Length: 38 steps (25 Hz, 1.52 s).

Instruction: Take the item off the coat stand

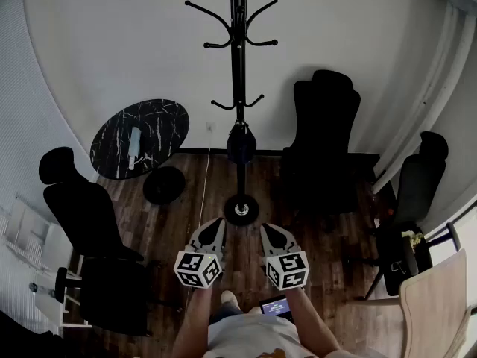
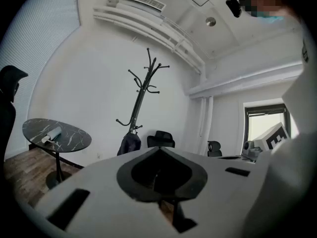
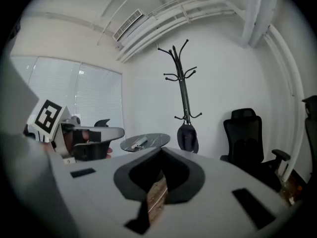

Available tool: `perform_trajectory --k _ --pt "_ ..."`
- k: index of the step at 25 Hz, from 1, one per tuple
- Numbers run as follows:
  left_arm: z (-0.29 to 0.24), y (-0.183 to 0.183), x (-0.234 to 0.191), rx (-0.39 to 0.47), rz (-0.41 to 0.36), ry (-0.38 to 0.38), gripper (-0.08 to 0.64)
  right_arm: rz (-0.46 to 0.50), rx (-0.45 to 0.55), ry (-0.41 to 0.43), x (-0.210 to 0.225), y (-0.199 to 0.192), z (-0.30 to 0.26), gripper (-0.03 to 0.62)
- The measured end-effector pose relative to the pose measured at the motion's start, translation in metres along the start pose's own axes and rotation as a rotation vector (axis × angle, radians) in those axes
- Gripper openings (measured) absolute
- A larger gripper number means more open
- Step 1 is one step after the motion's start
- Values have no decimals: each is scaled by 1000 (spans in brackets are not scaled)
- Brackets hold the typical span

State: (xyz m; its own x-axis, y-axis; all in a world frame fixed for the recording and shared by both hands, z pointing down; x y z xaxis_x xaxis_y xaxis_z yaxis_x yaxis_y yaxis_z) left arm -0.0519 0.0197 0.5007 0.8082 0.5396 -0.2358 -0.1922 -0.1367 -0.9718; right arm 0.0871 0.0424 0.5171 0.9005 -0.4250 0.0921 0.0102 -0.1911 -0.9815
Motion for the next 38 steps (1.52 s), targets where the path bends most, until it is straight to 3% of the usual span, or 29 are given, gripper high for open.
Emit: perform_trajectory --k 23,31,38 --pt "10 -13 6 -43 5 25 20 -36 5 -30 15 -7 13 11" --pt "-20 -10 -16 -40 7 16 20 -44 1 -15 26 -4 -21 11" --pt "-80 8 -56 -27 7 10 20 -49 -9 -18 52 12 -84 11"
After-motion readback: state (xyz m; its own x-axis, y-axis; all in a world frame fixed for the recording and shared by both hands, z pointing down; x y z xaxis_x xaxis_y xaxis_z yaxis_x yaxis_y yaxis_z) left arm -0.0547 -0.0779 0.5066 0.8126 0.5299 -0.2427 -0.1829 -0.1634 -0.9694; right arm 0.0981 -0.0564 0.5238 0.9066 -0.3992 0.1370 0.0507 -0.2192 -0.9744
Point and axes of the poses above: the fingertips, and each gripper's own axes: z backward along the fingers, x to its right, y out of its top, the point moved 2 cm from there along z, backward along the fingers, and after that the axes turned 1 degree about x, right-handed, at the moved point
